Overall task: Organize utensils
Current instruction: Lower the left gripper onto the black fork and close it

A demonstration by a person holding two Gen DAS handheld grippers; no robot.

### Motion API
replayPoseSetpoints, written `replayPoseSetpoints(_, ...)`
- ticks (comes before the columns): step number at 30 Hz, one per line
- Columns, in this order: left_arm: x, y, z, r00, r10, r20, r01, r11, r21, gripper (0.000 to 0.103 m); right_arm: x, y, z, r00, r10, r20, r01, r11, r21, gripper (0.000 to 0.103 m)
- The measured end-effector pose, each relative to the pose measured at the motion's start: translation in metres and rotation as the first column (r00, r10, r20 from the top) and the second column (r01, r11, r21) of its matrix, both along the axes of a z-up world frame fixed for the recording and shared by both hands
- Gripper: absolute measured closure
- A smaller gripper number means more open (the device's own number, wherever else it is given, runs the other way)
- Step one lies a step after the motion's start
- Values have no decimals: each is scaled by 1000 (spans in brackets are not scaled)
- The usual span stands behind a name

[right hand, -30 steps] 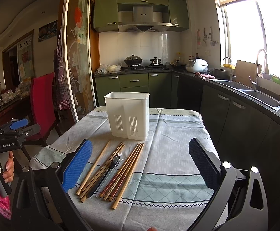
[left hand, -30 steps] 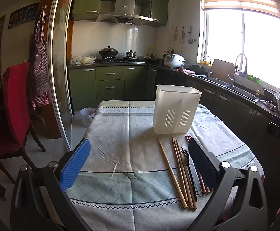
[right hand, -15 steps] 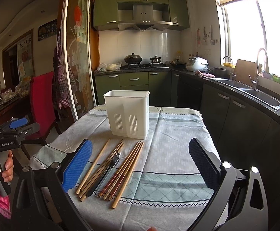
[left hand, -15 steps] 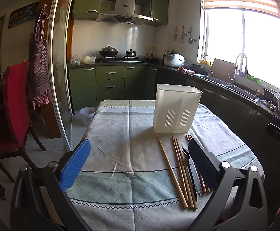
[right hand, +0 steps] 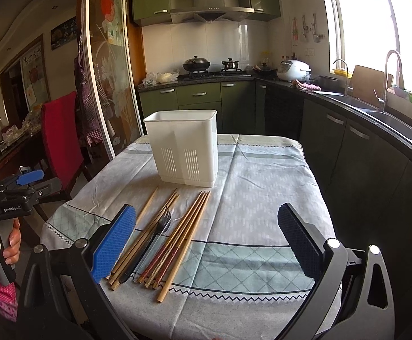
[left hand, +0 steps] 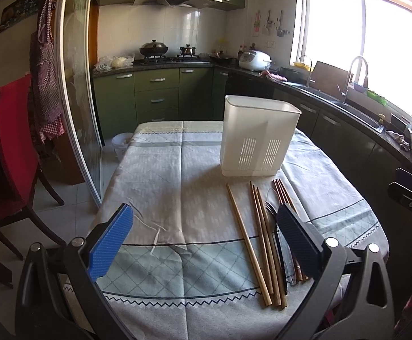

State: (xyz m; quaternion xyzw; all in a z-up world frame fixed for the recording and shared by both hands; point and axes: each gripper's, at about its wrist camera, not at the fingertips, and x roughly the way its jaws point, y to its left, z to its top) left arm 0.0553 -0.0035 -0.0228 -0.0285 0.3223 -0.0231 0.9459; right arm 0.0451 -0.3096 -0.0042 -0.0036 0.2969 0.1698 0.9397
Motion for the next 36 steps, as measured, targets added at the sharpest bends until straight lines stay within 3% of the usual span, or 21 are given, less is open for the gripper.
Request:
replayPoseSetpoints(3,31,-7,-9,989,-77,-124,65,993,-95,6,24,-9,-8,997,-12,-80,11,1000,-8,4)
replayPoseSetpoints(6,61,-16,-23,960,-159,-230,114,974,-195,6,47,-17,-23,984,-28,-175,24,999,-21,4)
replayPoseSetpoints(10,91,-40,-44,905,-230,-358,142,956,-256,6,67,-27,-42,954,-10,-299,9,1000,-3,4)
replayPoseSetpoints(13,108,-66,-55,855,-265,-446,173,956,-237,6,72,-32,-49,944,-32,-328,25,999,-27,4)
replayPoseSetpoints(16,119,-90,-64,821,-274,-501,203,960,-192,18,76,-41,-55,934,-47,-353,45,999,-13,4)
replayPoseSetpoints(17,123,-95,-67,805,-283,-521,213,958,-192,28,77,-44,-56,932,-44,-359,47,999,0,4)
replayPoseSetpoints(20,131,-107,-77,769,-300,-564,221,953,-205,42,76,-48,-56,931,-53,-362,59,998,5,4)
replayPoseSetpoints(22,136,-112,-82,764,-291,-576,223,956,-188,44,75,-51,-58,930,-49,-365,58,998,14,4)
replayPoseSetpoints(24,140,-115,-85,760,-282,-586,217,959,-181,58,74,-53,-60,929,-45,-368,54,998,14,4)
replayPoseSetpoints(26,144,-114,-88,750,-280,-599,208,960,-188,65,73,-54,-62,929,-44,-368,51,999,11,4)
replayPoseSetpoints(34,150,-112,-100,738,-250,-626,190,968,-162,78,70,-51,-65,931,-31,-364,36,999,7,4)
replayPoseSetpoints(36,152,-113,-103,737,-246,-630,189,969,-157,86,69,-50,-65,933,-31,-360,34,999,3,4)
